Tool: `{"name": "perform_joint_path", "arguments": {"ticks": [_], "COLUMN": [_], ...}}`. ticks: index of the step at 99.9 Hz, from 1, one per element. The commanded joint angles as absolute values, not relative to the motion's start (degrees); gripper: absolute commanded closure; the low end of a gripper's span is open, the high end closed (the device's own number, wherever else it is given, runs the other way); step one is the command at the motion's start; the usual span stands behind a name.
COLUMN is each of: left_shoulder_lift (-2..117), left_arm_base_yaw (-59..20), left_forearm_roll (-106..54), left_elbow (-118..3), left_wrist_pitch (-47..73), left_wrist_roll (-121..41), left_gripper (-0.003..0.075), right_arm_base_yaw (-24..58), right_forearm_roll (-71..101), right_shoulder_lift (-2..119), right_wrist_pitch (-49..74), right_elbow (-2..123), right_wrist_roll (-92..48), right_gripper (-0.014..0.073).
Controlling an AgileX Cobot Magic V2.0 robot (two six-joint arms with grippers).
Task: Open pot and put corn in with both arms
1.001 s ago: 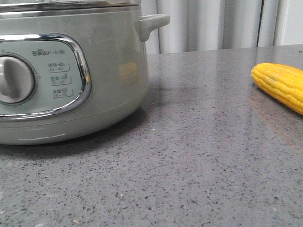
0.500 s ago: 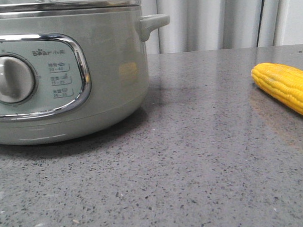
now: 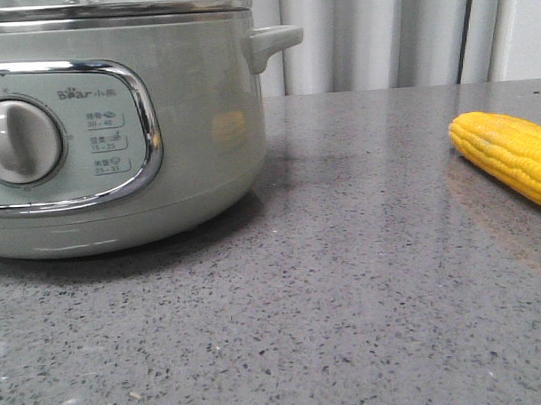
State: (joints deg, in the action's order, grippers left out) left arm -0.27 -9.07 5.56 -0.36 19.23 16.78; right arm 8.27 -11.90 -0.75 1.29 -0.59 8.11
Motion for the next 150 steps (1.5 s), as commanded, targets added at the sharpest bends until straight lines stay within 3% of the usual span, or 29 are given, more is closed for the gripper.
{"name": "perform_joint_path", "arguments": {"ticks": [1,78,101,113,125,150], "left_shoulder_lift": [-1.9,-1.9,-1.9,-1.9,-1.9,5.5], "left_arm_base_yaw": [-9.0,-9.0,-9.0,-9.0,-9.0,-9.0], "left_forearm_roll": [5.1,7.5,-22.3,-32.1,-27.3,-0.7], "left_elbow": [1.4,1.4,1.3,1.3,-1.6,-17.1], "left_wrist_pitch": [17.5,6.7,-2.8,-6.5,-5.7,9.9], "left_wrist_roll": [17.1,17.1,18.3,18.3,18.0,18.0], "left_gripper": [0.0741,0.0741,0.0741,0.0741,0.0741,0.0739], "right_arm_base_yaw": [8.0,8.0,8.0,8.0,8.0,8.0], "right_forearm_roll": [-12.4,-6.6,15.8,18.8,18.7,7.4], "right_shoulder_lift": [-1.9,-1.9,-1.9,-1.9,-1.7,6.1], "right_wrist_pitch": [-3.2,-1.2,-11.4,-8.8,1.3,12.2], "right_elbow": [-1.7,-1.7,-0.9,1.4,6.5,19.2], "right_wrist_roll": [7.7,7.7,7.8,7.8,7.8,7.7], "right_gripper": [0.0658,0.0658,0.0658,0.0658,0.0657,0.0657]}}
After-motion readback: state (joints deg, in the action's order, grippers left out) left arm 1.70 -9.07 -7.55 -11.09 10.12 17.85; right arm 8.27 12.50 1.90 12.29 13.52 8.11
